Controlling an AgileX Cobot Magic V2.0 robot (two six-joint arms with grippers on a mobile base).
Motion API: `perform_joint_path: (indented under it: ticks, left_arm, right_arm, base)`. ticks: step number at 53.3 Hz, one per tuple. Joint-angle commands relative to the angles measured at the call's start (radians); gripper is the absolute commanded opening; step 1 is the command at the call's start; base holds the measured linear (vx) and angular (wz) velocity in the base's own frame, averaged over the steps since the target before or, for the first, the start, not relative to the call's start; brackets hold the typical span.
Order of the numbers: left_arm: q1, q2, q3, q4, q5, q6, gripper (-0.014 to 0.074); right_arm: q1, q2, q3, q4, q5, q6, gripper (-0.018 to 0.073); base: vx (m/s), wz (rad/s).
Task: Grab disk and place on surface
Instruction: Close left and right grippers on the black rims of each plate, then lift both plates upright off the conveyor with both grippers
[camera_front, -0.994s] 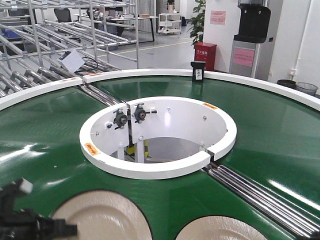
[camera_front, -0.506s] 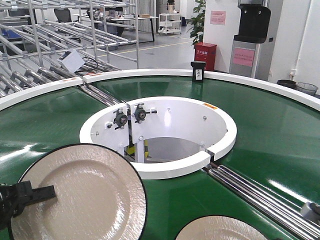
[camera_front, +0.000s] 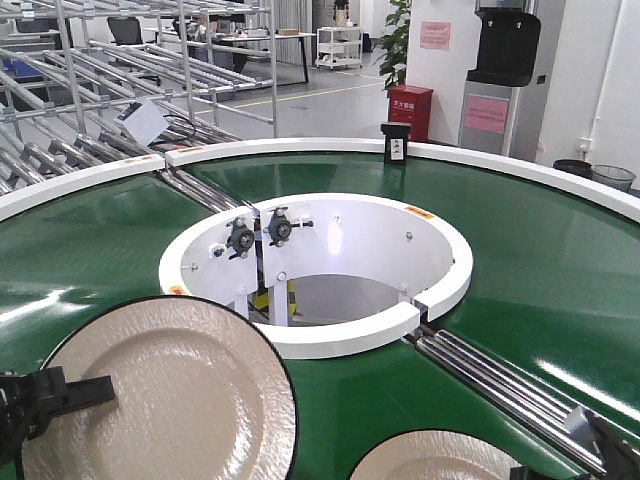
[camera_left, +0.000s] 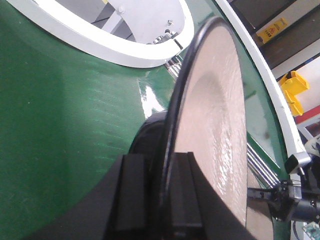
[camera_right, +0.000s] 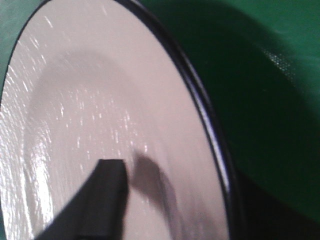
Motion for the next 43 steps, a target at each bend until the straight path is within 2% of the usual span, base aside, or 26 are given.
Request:
perform_joint_path:
  ticks: [1, 8, 15, 26, 35, 39, 43]
  left_arm:
    - [0.0, -0.031, -0.036, -0.101, 0.006, -0.018, -0.0004]
    - [0.0, -0.031, -0.036, -0.101, -0.053, -0.031, -0.0004]
    - [0.0, -0.031, -0.036, -0.101, -0.1, -0.075, -0.0003]
    - [0.0, -0.031, -0.036, -0.09, -0.185, -0.246, -0.0001]
    - [0.0, -0.031, -0.036, -0.009, -0.208, -0.348, -0.0001]
    - [0.0, -0.031, -0.036, 0.037, -0.196, -0.399, -0.0001]
    - [-0.004, -0.031, -0.036, 0.05, -0.162, -0.422, -0.0001]
  right_arm:
    - [0.003, -0.021, -0.017, 0.032, 0.108, -0.017, 0.0187]
    - [0.003, -0.025, -0.04, 0.034, 0.17, -0.017, -0.0016]
    - [0.003, -0.06, -0.077, 0.033, 0.223, 0.05, -0.0011]
    - [0.003, -0.188, -0.163, -0.007, 0.274, 0.267, -0.0008]
    - [0.003, -0.315, -0.271, -0.108, 0.307, 0.425, -0.0008]
    - [0.003, -0.359, -0.324, -0.128, 0.318, 0.487, -0.0008]
    - [0.006, -0.391, -0.389, -0.128, 0.325, 0.545, -0.0008]
  base:
    - [0.0, 0.0]
    - [0.0, 0.0]
    - [0.0, 0.0]
    - [0.0, 0.0]
    - [0.0, 0.0]
    - [0.0, 0.0]
    - [0.0, 0.0]
